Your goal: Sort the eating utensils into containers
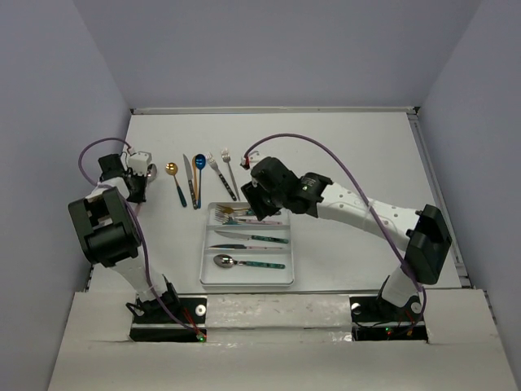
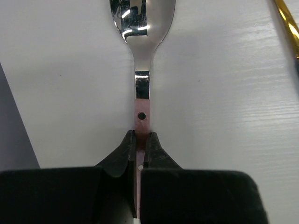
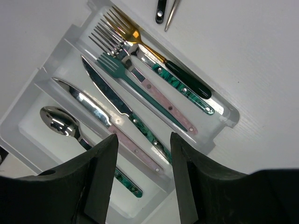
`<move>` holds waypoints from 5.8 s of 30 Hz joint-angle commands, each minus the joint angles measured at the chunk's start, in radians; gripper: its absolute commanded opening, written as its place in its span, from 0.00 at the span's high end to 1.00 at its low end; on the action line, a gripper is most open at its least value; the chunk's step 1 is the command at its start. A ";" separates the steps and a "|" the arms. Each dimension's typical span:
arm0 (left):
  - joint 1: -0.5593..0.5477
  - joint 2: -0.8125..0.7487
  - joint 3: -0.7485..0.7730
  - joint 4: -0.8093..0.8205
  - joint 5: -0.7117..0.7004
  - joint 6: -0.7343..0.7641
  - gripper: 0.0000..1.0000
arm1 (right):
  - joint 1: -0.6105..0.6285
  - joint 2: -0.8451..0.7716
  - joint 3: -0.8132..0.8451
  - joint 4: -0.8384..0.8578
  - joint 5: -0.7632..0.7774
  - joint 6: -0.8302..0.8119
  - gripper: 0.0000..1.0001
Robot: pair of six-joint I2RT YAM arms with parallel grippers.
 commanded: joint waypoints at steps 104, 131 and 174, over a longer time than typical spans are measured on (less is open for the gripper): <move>0.004 -0.933 -0.089 -0.020 0.196 -0.652 0.01 | 0.020 0.200 -0.119 -0.188 -0.744 -0.576 0.97; -0.113 -0.631 -0.173 0.012 0.000 -0.366 0.08 | 0.020 0.106 -0.010 -0.124 -0.486 -0.499 0.60; -0.351 0.036 0.006 0.152 -0.249 -0.428 0.44 | 0.020 -0.068 -0.145 0.053 -0.280 -0.467 0.60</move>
